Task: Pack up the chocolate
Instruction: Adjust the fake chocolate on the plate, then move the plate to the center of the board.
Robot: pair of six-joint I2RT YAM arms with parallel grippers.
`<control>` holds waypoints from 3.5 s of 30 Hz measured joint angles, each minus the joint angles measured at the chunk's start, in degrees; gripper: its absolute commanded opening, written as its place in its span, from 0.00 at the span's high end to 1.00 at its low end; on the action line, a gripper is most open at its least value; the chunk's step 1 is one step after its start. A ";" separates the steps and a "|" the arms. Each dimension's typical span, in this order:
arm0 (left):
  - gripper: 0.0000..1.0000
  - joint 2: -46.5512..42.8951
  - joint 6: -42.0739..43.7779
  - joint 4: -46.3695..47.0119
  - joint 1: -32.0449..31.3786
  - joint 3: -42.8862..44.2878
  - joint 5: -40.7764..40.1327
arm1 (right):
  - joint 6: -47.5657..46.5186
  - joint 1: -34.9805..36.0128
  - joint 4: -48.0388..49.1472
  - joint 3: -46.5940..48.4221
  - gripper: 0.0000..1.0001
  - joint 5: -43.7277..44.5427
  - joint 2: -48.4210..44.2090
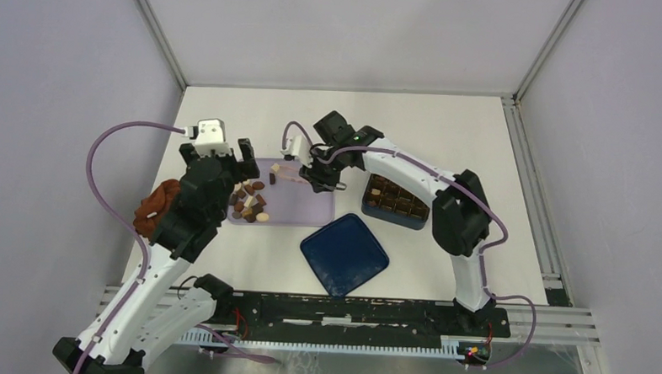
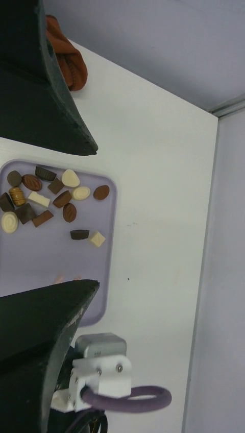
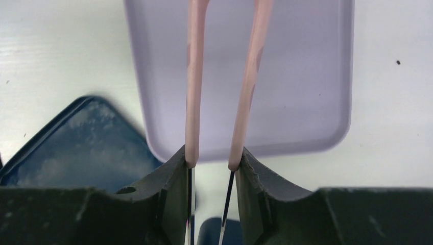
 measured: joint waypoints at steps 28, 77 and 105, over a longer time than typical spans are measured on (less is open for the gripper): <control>0.07 0.81 0.11 0.35 6.16 0.00 2.47 | 28.55 0.24 9.57 8.22 0.58 -0.55 19.17; 0.58 11.37 -17.09 -0.46 8.90 0.15 33.55 | 14.43 -18.75 19.63 -28.44 0.58 -15.43 -35.47; 0.84 57.09 -28.89 7.13 -11.72 6.58 28.28 | 9.92 -26.18 22.56 -41.29 0.59 -24.24 -44.96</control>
